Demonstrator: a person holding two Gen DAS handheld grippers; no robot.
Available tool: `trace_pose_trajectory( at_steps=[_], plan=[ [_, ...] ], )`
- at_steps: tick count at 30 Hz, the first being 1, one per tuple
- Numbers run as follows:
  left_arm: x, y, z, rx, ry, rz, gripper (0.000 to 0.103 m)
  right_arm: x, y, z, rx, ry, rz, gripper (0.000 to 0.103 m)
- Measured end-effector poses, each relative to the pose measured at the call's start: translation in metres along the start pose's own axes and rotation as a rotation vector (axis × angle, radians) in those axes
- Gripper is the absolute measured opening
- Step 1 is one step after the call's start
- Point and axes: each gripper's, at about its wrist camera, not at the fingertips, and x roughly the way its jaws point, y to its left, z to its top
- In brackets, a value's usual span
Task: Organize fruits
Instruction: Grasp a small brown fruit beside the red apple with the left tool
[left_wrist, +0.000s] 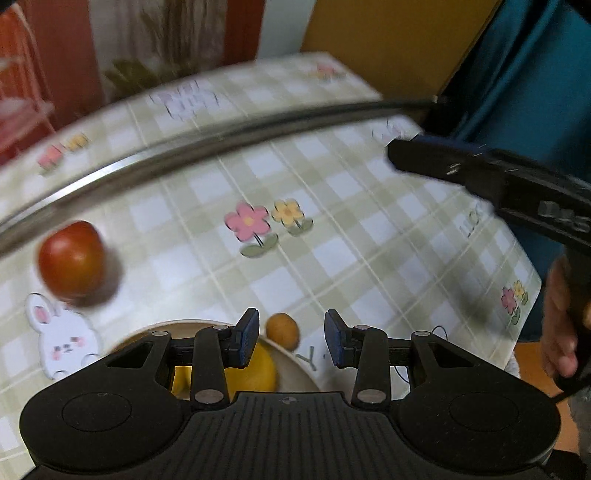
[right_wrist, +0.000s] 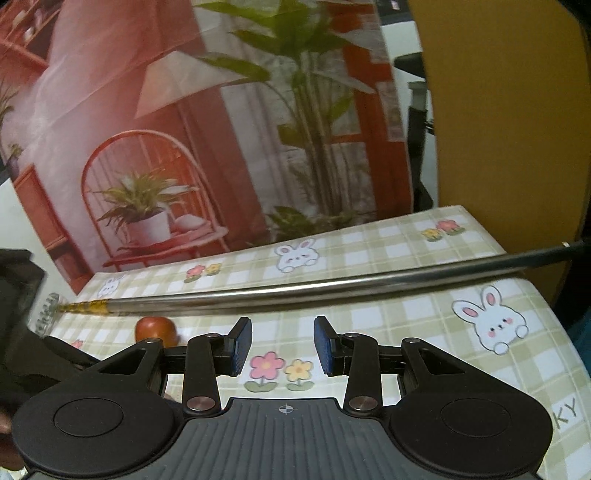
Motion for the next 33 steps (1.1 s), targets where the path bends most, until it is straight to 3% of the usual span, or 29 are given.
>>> trace_pose_trajectory(
  at_steps=[4,7,14,17,22,33],
  plan=[
    [0.027,-0.005,0.009,0.043,0.084,0.045,0.036,-0.001,-0.012,-0.003,0.028,0.001,-0.011,0.034],
    [0.038,-0.004,0.015,0.046,0.128,0.038,0.036,-0.001,-0.018,-0.004,0.041,-0.001,-0.017,0.034],
    [0.057,-0.011,0.022,0.111,0.199,0.073,0.036,0.001,-0.024,-0.007,0.056,0.003,-0.019,0.035],
    [0.062,-0.015,0.023,0.144,0.211,0.091,0.027,0.001,-0.024,-0.008,0.058,0.007,-0.019,0.035],
    [0.058,-0.013,0.021,0.114,0.175,0.092,0.027,0.002,-0.025,-0.009,0.066,0.014,-0.018,0.035],
    [-0.010,0.025,0.010,-0.129,-0.064,0.017,0.027,0.006,-0.009,-0.010,0.041,0.039,0.006,0.035]
  ],
)
